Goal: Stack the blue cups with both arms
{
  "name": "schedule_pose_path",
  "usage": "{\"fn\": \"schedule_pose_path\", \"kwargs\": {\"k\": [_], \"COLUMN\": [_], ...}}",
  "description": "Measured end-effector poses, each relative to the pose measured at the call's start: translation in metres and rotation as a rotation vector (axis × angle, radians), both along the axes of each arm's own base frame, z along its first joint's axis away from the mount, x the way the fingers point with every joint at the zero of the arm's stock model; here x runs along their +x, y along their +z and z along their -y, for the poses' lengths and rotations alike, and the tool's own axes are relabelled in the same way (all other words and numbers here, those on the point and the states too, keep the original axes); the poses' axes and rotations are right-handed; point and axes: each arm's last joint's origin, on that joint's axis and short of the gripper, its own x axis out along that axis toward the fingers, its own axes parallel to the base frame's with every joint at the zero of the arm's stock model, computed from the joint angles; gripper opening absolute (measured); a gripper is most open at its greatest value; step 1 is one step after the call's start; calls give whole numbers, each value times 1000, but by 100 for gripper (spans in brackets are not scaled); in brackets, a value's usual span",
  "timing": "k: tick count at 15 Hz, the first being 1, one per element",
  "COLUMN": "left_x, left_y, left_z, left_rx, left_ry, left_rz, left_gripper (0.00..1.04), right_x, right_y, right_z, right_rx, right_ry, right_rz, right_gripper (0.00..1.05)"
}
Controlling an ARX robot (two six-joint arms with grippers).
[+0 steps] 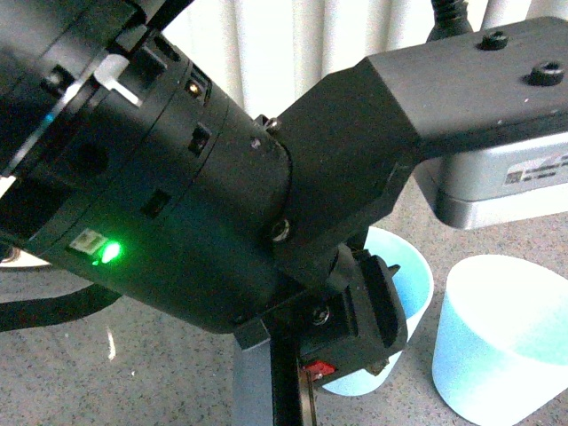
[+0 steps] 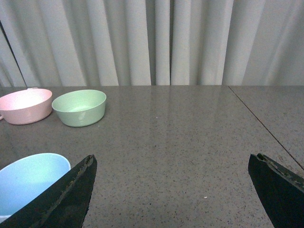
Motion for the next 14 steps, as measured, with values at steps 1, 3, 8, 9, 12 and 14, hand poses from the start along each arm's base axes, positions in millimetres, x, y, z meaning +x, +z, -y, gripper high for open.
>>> {"fn": "schedule_pose_path", "kwargs": {"k": [1, 3, 8, 9, 12, 14], "left_x": [0, -3, -6, -6, -5, -5], "left_y": [-1, -6, -12, -12, -11, -6], "left_z": [0, -2, -4, -4, -5, -5], "left_rx": [3, 21, 23, 23, 23, 2], "left_ry": [-1, -12, -19, -16, -12, -11], "left_rz": [-2, -16, -26, -29, -39, -45], "left_gripper": [2, 2, 2, 3, 37, 59], "right_x": [0, 0, 0, 0, 0, 0], "right_y": [0, 0, 0, 0, 0, 0], "right_z": [0, 0, 0, 0, 0, 0], "right_rx": [0, 0, 0, 0, 0, 0], "right_ry": [0, 0, 0, 0, 0, 0], "right_rz": [0, 0, 0, 0, 0, 0], "right_gripper": [98, 98, 98, 98, 98, 98]}}
